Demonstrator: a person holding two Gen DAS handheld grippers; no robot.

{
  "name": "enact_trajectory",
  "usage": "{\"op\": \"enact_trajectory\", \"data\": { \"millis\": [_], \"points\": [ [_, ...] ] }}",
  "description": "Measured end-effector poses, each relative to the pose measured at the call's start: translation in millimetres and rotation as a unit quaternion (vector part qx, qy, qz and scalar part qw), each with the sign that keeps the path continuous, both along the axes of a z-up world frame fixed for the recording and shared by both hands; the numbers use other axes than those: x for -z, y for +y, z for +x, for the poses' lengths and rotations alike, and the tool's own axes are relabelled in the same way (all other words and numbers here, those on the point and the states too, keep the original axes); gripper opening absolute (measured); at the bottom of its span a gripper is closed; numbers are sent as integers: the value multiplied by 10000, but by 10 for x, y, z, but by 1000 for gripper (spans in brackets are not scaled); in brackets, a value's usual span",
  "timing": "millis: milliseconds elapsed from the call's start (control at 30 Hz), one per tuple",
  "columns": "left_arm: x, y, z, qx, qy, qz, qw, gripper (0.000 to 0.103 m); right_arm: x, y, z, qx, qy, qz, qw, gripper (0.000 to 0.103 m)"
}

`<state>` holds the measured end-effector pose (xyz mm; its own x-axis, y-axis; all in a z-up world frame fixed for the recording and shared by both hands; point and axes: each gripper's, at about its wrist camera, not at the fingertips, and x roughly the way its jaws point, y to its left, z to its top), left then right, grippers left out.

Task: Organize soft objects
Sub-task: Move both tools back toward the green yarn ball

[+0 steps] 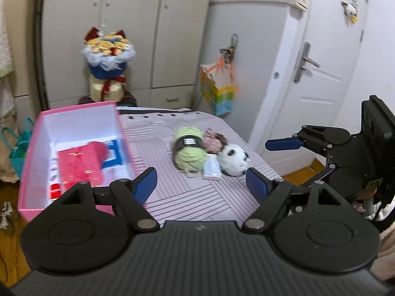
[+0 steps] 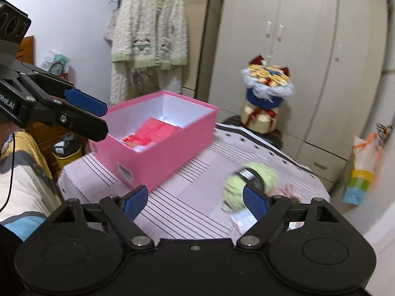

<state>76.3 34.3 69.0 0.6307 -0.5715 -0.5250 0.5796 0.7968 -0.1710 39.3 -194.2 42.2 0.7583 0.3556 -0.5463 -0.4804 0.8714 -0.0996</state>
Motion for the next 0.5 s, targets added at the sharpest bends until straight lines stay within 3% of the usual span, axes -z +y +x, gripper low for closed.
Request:
{"op": "enact_trajectory", "data": {
  "millis": [267,500],
  "points": [
    [206,-454,303,223,341,3,9992,78,275,-392,162,305,214,286,9989,88],
    [388,-721,701,-65,464,-40,9989,78,532,-431,470,339,247,449,9981,89]
  ]
}}
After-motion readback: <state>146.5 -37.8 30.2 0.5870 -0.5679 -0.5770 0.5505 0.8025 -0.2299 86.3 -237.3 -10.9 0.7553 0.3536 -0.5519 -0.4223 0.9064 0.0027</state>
